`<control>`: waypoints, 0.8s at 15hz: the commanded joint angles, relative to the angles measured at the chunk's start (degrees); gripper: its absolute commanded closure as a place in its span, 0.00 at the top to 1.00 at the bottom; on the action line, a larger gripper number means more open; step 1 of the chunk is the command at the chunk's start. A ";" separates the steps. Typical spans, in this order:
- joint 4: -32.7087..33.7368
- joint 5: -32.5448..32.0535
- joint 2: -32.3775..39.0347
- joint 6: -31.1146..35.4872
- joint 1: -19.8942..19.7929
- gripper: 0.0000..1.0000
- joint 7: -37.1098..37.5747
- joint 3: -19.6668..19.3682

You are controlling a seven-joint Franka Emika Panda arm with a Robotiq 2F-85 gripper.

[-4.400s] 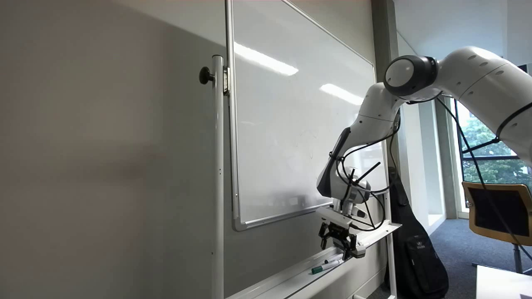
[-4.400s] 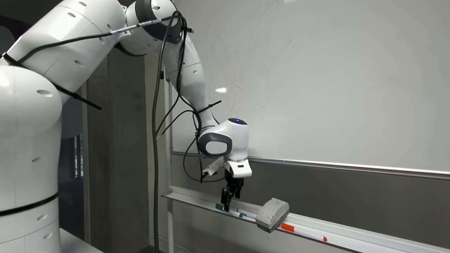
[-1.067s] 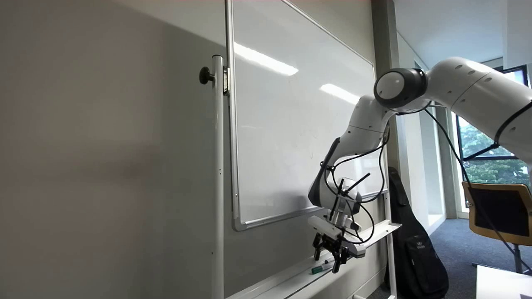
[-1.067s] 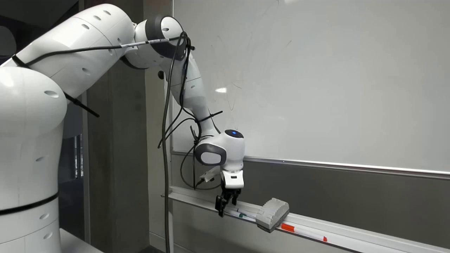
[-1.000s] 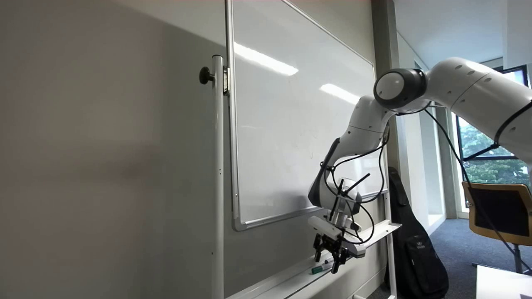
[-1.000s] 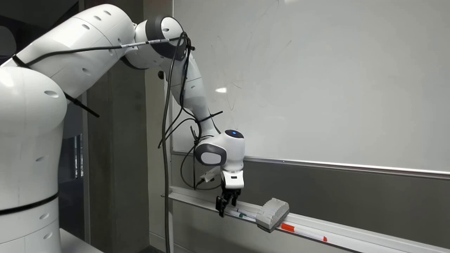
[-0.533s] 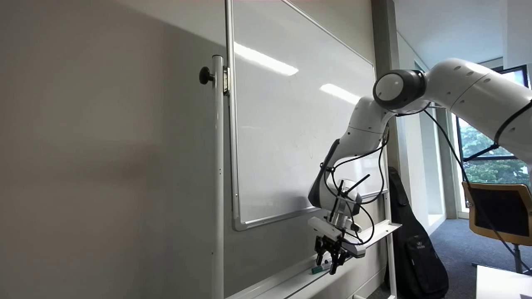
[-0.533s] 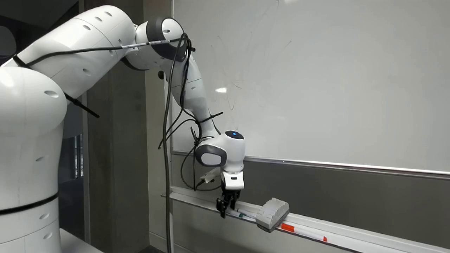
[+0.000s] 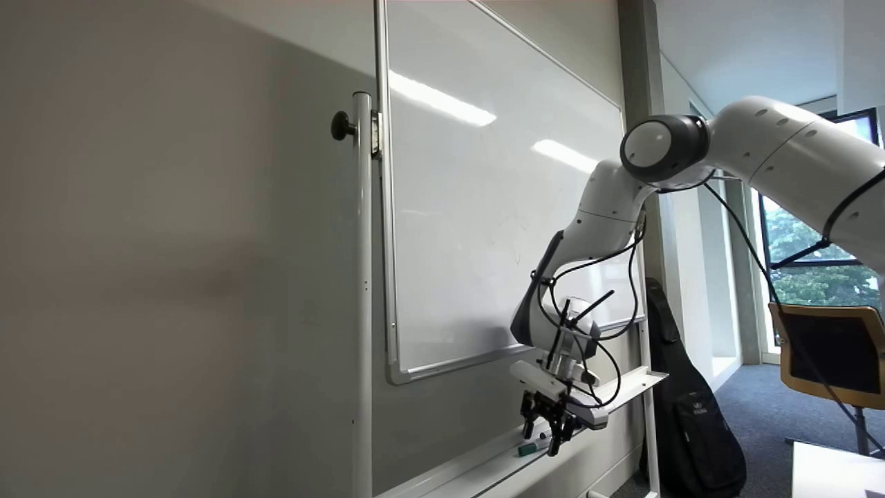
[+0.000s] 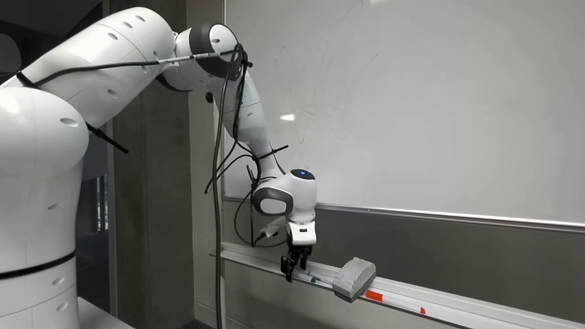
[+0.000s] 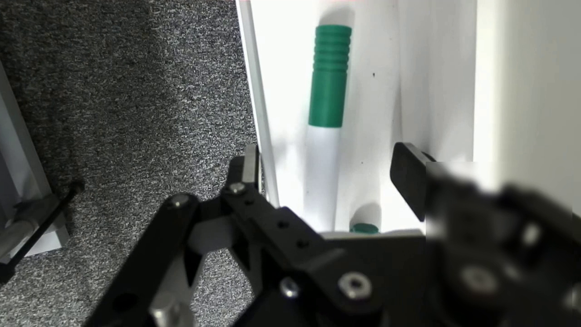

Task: Move the left marker to the left

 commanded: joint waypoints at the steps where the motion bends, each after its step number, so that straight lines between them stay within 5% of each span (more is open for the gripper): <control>1: -1.27 -0.44 -1.61 1.44 2.73 0.81 1.48 -1.90; 5: -2.13 -3.65 -1.61 0.87 5.69 0.80 3.31 -4.80; 6: -2.16 -4.38 -1.48 1.13 6.42 0.82 3.86 -5.33; 7: -2.48 -5.14 -1.79 1.27 7.01 0.96 4.31 -5.81; 12: -4.26 -7.96 -2.97 1.79 8.56 1.00 5.68 -6.71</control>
